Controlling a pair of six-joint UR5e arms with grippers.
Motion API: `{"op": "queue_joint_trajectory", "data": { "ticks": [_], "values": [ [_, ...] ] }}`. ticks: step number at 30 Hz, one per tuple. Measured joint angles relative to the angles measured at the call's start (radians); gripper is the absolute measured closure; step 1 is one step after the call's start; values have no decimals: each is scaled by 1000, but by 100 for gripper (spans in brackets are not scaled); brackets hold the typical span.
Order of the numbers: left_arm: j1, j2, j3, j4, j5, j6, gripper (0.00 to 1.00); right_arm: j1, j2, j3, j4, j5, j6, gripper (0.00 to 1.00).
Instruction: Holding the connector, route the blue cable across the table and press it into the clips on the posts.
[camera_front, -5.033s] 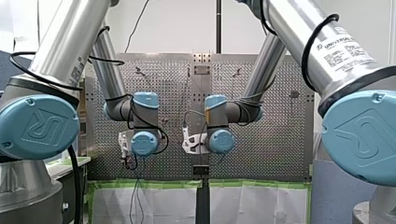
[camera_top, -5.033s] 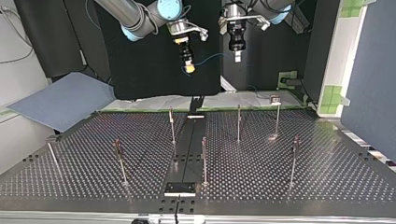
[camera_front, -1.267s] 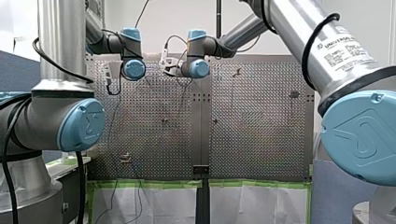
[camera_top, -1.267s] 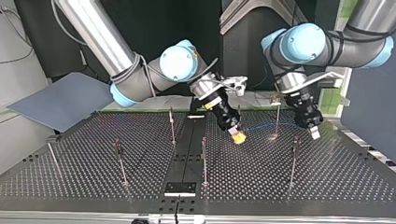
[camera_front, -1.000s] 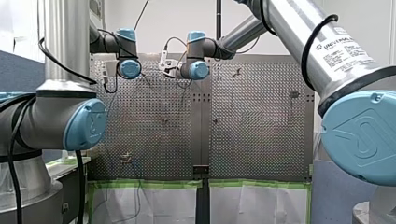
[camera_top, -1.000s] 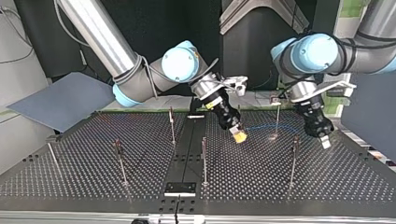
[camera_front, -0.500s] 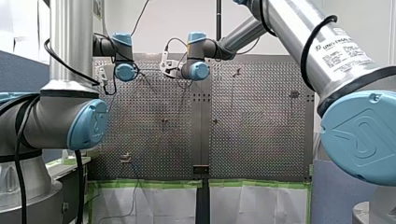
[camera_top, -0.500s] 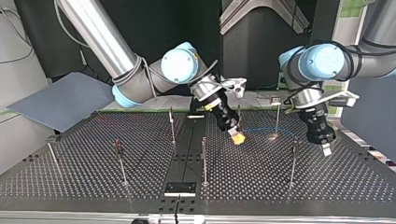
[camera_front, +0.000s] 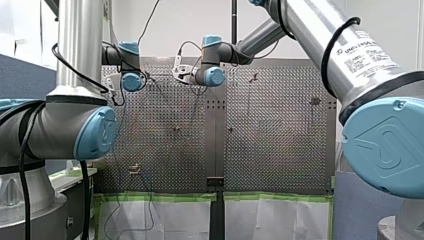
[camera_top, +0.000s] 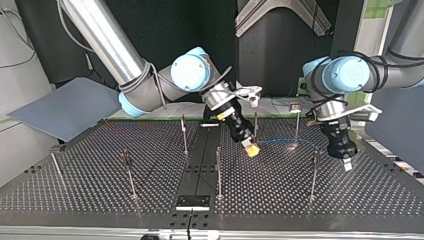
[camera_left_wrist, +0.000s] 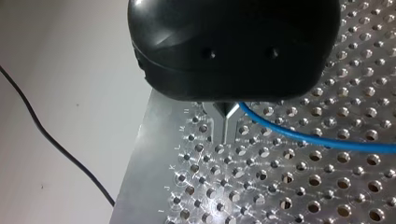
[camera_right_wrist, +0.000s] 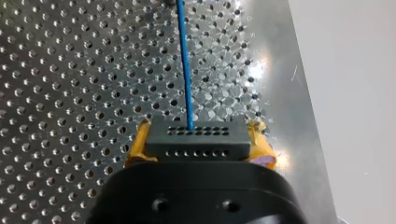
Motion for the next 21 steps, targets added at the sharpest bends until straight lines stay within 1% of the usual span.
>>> {"op": "queue_joint_trajectory", "data": {
  "ticks": [5,13,17,21],
  "values": [
    [8,-10,1,19,35,-20,100,-1,1,0,-3,5,0,100],
    [25,-67,5,66,72,-66,100,-3,3,0,-12,14,0,100],
    [38,-76,11,90,89,-88,100,-6,5,0,-21,29,-2,100],
    [52,-77,14,113,115,-111,100,-9,8,0,-24,37,-3,100]
  ]
}}
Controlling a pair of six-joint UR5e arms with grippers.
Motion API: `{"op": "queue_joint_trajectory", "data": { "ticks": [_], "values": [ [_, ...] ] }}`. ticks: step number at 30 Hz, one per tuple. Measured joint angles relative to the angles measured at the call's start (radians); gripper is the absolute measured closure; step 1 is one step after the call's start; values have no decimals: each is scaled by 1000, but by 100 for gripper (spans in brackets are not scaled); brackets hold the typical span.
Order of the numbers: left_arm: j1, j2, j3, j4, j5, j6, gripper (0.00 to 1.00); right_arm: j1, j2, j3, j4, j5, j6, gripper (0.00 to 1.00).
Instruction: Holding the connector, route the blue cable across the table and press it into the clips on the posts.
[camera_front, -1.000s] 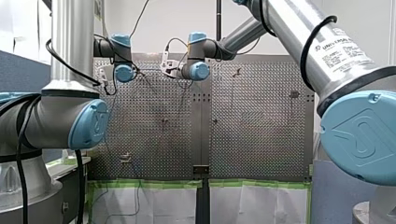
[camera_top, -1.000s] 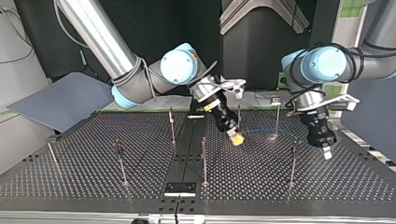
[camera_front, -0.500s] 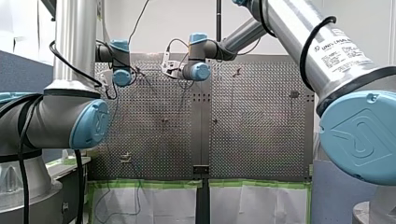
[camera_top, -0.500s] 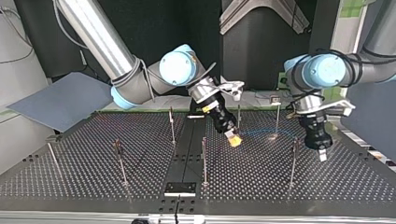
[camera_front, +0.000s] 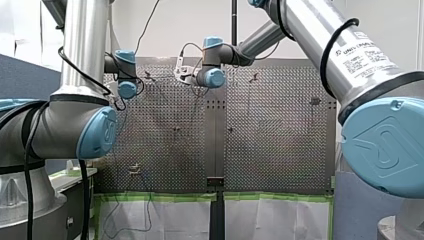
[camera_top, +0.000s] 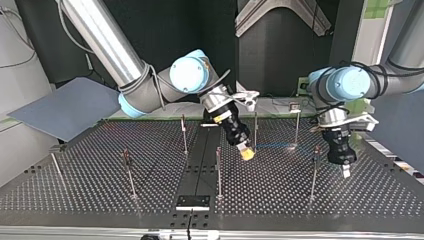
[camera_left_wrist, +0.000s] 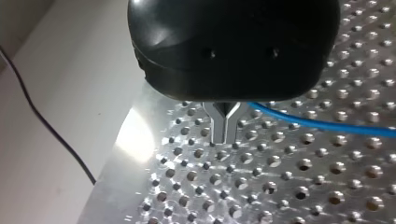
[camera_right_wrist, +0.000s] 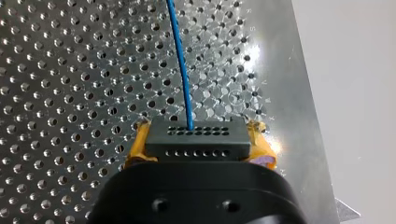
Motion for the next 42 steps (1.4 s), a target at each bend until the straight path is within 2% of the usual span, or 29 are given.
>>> {"op": "queue_joint_trajectory", "data": {
  "ticks": [5,6,7,8,9,10,12,16,19,20,21,22,25,29,35,42],
  "values": [
    [9,0,1,11,17,-13,100,-2,3,0,-1,2,-2,100],
    [11,0,1,11,17,-12,89,-2,3,0,-1,2,-3,100],
    [11,0,2,10,17,-11,89,-2,4,0,-1,2,-4,100],
    [12,0,2,9,15,-9,66,-2,4,0,-1,2,-5,100],
    [12,0,2,7,11,-6,53,-2,4,0,-1,2,-5,100],
    [12,0,2,4,7,-3,53,-1,4,0,-1,2,-5,100],
    [10,0,2,-9,-7,5,25,0,4,0,-1,2,-6,100],
    [5,0,1,-43,-43,26,19,2,5,0,-1,2,-7,100],
    [2,0,1,-71,-68,22,19,3,5,0,-1,2,-8,100],
    [1,0,1,-78,-71,18,14,3,5,0,-1,2,-8,100],
    [0,0,0,-86,-71,10,14,3,5,0,-1,2,-8,100],
    [0,0,0,-92,-68,3,2,3,5,0,-1,2,-8,100],
    [-1,1,0,-112,-49,-18,2,4,5,0,-1,2,-9,100],
    [-4,3,-2,-139,-31,-11,2,5,5,0,-1,5,-11,100],
    [-10,31,-36,-187,-53,23,2,8,5,0,0,9,-18,100],
    [-17,92,-98,-238,-9,-20,2,11,5,0,2,13,-21,100]
  ]
}}
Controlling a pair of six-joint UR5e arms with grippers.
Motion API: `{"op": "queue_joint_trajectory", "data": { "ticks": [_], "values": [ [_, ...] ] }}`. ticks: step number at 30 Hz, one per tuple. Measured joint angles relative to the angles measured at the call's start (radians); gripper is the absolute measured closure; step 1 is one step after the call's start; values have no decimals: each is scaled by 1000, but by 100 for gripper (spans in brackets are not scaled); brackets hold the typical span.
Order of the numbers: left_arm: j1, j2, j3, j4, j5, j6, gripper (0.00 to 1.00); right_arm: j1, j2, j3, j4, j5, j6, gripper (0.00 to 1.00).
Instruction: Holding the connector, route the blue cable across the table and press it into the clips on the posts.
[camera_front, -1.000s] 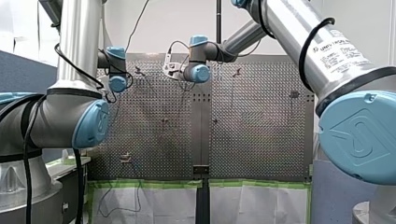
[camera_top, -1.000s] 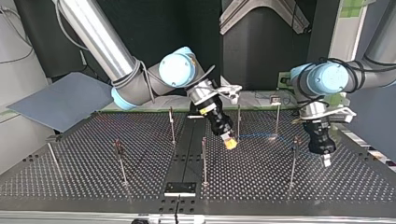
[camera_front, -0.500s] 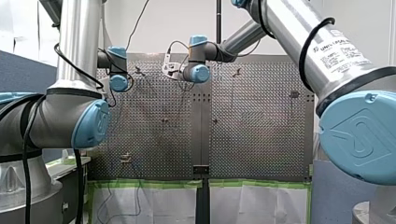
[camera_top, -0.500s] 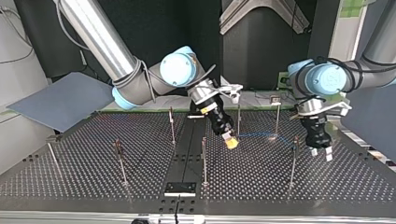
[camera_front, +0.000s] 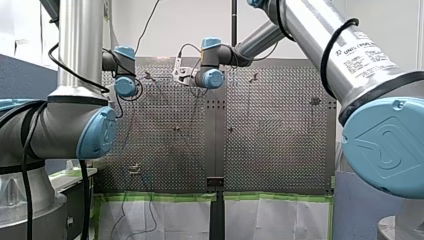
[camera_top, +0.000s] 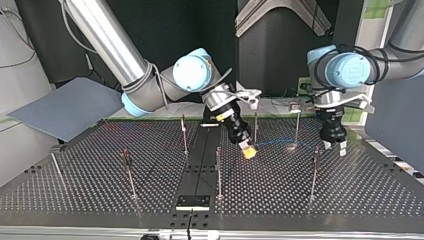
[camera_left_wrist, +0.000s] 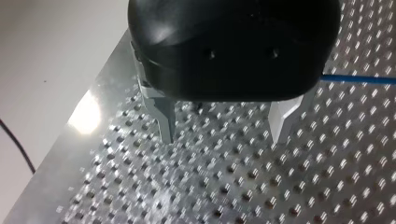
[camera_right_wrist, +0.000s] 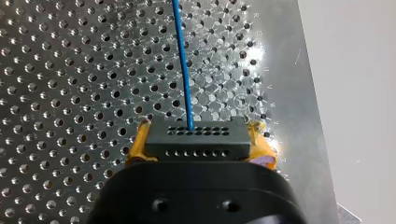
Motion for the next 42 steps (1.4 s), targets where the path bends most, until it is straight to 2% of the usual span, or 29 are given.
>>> {"op": "queue_joint_trajectory", "data": {
  "ticks": [9,15,20,24,30,39,42],
  "values": [
    [-16,81,-79,-78,20,-27,2,4,0,0,2,11,0,100],
    [-32,127,-99,-112,22,-9,2,4,0,0,3,21,1,100],
    [-43,167,-100,-104,38,1,2,1,0,0,5,32,1,100],
    [-50,205,-94,-83,70,4,2,0,0,0,6,36,1,100],
    [-65,258,-87,-86,108,25,2,-1,0,0,7,37,1,100],
    [-94,334,-85,-103,113,48,2,-2,0,0,7,37,1,100],
    [-107,333,-83,-103,119,56,2,-2,0,0,7,37,1,100]
  ]
}}
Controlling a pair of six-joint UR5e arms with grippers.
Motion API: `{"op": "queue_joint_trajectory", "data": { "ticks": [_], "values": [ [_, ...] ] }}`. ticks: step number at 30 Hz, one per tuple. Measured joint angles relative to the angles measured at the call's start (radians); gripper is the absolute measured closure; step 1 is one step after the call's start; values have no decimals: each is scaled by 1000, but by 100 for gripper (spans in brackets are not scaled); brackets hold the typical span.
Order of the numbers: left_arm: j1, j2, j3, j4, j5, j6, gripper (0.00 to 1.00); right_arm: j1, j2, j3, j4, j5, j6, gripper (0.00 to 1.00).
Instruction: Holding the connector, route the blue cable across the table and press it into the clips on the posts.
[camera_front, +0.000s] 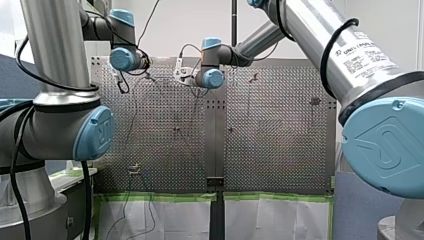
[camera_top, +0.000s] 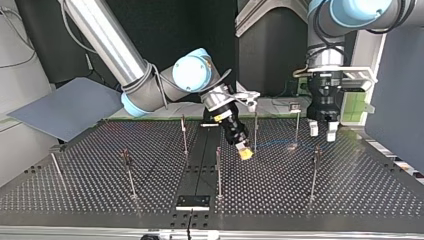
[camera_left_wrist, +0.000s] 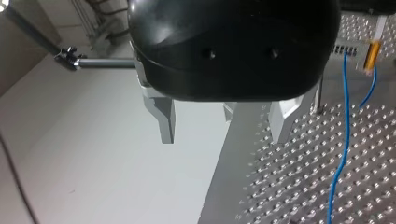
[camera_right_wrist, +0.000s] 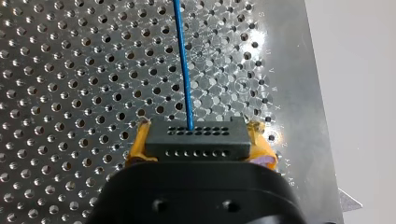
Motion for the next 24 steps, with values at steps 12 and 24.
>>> {"op": "queue_joint_trajectory", "data": {
  "ticks": [12,24],
  "values": [
    [-36,-101,56,-34,-56,100,2,0,0,0,0,1,1,100],
    [-63,-190,92,6,-61,153,2,-1,0,0,-1,1,3,100]
  ]
}}
